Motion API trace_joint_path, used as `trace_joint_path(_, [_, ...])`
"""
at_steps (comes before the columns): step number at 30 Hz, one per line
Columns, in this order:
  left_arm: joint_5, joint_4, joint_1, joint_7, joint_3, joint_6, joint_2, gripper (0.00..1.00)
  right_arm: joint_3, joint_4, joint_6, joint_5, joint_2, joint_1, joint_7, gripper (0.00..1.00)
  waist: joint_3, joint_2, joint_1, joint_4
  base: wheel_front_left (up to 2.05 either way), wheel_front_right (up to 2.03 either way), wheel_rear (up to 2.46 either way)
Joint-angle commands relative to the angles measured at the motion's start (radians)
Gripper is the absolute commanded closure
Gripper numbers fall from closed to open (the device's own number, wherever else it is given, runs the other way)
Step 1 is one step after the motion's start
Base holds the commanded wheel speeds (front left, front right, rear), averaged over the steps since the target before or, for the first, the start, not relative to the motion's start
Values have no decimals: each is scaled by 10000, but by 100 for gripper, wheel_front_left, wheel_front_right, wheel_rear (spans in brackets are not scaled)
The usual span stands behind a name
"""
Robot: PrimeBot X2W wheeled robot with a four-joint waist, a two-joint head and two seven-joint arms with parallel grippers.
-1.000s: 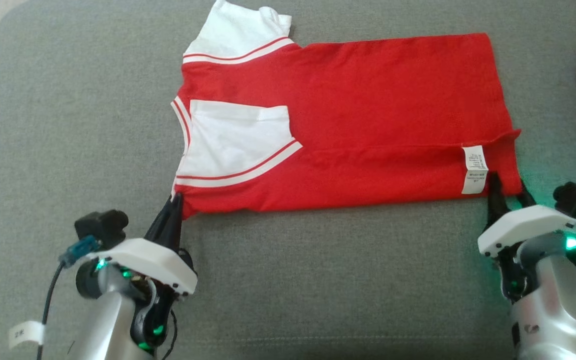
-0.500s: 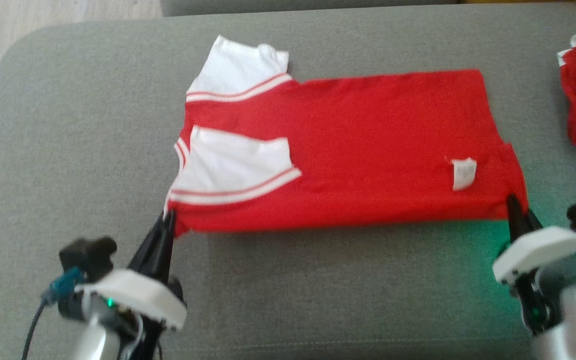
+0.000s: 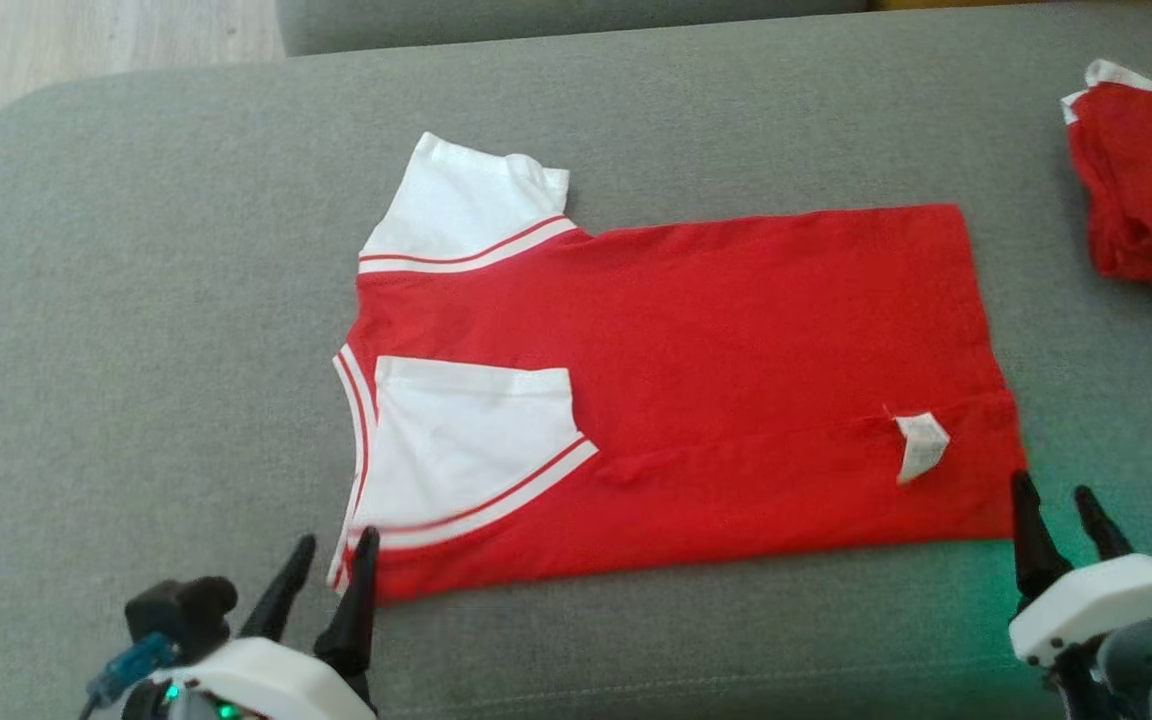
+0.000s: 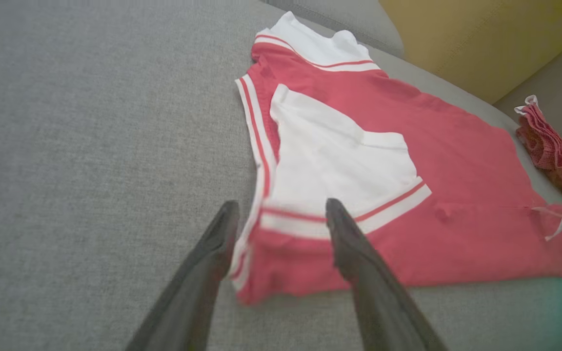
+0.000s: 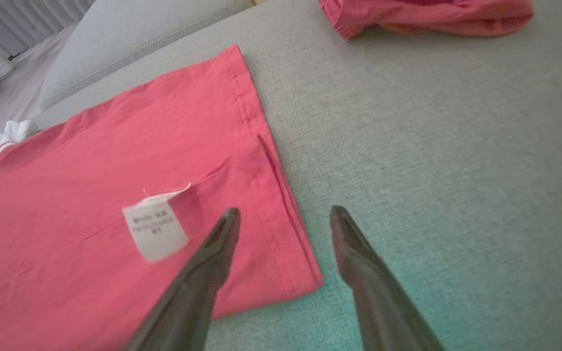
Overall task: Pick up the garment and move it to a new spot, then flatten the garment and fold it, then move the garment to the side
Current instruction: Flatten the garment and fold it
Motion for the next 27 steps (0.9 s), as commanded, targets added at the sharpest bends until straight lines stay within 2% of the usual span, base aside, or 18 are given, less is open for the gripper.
trace_joint_path(1, [83,-431,-350,-111,413,62,151,0,142,-458,65,-97,-102,-56,-171,0,-17,0,0,-66,0,0,0])
trace_joint_path(7, [353,-651,-1390,222,709,20,854,0,156,-1088,65,-386,-102,-318,-476,0,261,0,0,-360,0,0,0])
trace_joint_path(14, [687,-331,-4186,1047,882,-485,1914,0,1258,-1633,65,-637,-102,-1605,-1119,0,1298,0,0,-916,0,0,0])
trace_joint_path(21, [728,709,-7457,2823,488,-1217,2934,0,2193,-1552,65,-971,-102,-3163,-1256,0,2679,0,0,-1362,0,0,0])
trace_joint_path(27, [506,1763,-9848,4676,-79,-1458,3455,0,2844,-1304,65,-1158,-103,-4260,-1336,0,3592,0,0,-1740,0,0,0])
